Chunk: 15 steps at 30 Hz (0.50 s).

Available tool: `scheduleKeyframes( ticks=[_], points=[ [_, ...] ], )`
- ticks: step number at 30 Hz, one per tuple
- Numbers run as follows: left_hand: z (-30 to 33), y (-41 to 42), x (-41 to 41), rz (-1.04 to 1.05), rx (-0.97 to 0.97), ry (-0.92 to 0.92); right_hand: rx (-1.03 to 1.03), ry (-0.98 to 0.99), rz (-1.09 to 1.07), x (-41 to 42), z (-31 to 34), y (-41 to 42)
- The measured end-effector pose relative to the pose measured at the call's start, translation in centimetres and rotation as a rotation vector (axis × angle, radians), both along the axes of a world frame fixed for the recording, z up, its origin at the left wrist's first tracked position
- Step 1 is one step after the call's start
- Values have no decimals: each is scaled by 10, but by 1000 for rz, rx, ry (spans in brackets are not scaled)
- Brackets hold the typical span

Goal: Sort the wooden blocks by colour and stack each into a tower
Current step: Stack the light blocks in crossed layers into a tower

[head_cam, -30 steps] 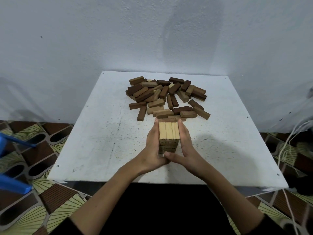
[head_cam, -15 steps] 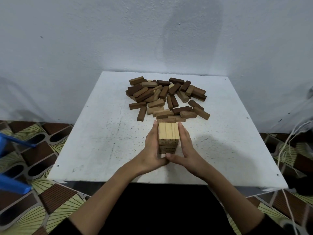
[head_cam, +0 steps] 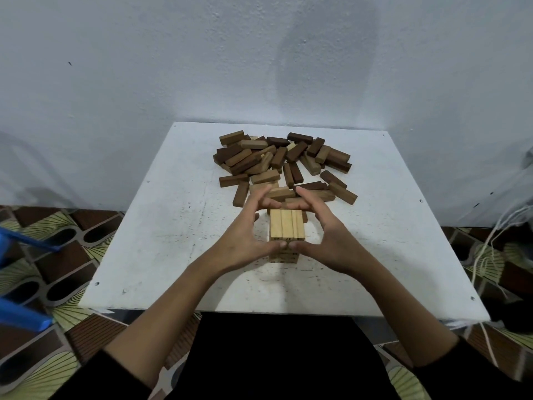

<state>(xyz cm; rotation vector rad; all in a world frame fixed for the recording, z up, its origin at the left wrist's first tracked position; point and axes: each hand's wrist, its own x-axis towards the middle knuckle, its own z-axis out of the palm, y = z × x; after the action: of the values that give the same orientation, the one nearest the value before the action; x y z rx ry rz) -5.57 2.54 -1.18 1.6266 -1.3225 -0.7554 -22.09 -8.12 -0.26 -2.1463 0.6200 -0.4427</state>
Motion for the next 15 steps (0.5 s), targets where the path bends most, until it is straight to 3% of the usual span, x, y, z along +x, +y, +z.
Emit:
scheduleKeyframes(
  ticks=[15],
  points=[
    [0,-4,0,3,-18,4,6,-14,5,5,-1,-4]
  ],
)
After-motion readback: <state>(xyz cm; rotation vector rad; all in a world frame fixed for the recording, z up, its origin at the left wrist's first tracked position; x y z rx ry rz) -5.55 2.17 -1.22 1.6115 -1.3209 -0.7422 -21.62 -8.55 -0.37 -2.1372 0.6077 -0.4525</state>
